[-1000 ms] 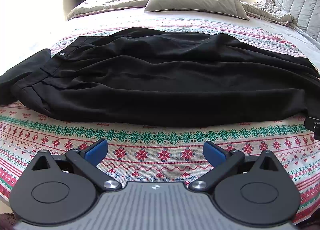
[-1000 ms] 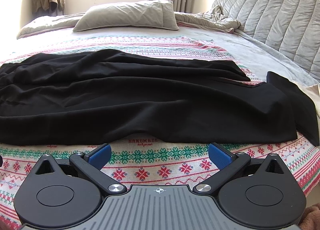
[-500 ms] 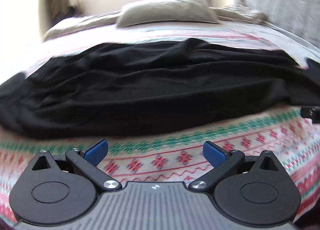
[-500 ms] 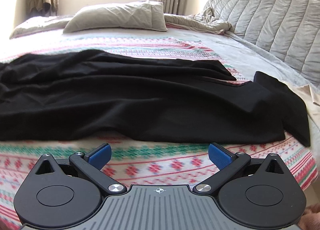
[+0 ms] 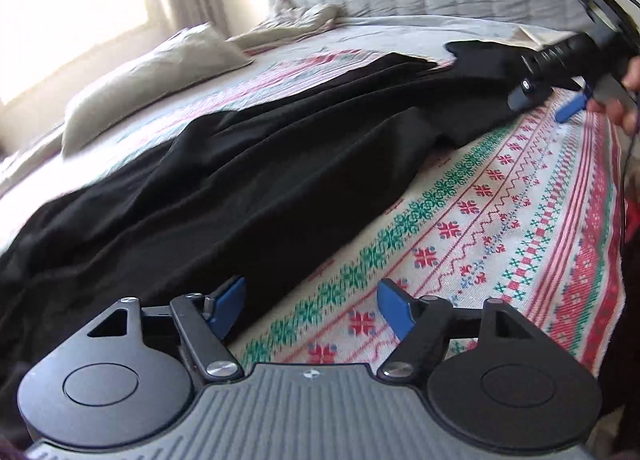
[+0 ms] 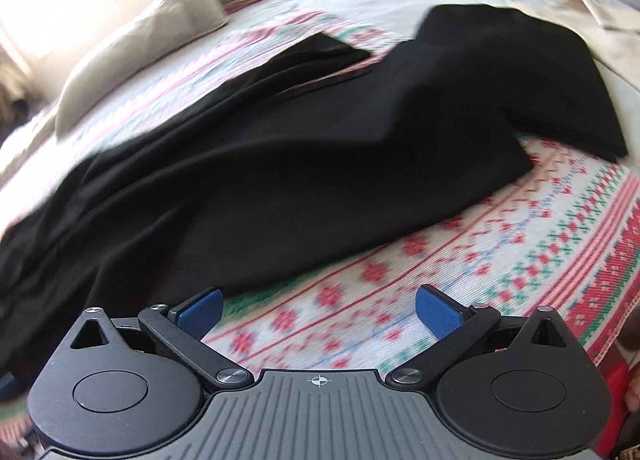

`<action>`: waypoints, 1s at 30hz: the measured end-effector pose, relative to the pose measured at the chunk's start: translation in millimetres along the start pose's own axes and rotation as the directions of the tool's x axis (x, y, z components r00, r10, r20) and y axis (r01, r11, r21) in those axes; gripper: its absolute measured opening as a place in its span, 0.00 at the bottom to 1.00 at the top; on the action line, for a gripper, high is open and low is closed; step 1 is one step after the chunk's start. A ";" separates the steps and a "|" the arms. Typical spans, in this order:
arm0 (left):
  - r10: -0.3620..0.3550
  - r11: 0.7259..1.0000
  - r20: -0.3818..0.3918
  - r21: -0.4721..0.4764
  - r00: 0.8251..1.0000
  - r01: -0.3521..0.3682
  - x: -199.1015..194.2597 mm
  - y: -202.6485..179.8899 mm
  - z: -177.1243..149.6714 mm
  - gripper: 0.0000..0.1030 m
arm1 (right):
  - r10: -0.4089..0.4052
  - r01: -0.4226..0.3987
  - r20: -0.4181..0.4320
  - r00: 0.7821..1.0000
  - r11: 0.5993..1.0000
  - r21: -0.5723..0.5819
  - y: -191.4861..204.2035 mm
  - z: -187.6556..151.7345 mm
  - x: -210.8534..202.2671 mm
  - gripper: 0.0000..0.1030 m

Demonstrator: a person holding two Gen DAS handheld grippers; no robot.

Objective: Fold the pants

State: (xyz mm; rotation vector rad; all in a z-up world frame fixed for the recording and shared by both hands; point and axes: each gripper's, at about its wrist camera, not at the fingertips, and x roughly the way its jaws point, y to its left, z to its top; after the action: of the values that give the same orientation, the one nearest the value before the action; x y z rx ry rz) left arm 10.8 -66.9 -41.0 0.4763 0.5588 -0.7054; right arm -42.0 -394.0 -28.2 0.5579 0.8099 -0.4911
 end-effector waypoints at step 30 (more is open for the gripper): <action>-0.111 0.992 0.030 0.065 0.993 0.109 -11.3 -6.1 8.6 0.12 | -0.211 0.167 0.283 0.936 0.971 0.171 -65.9 32.2 -12.3 0.01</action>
State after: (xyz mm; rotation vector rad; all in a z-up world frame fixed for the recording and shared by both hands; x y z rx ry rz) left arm 2.1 -70.7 -28.8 0.4950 0.5354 -0.8372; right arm -71.8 -461.4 -18.4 0.5243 0.5410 -0.7973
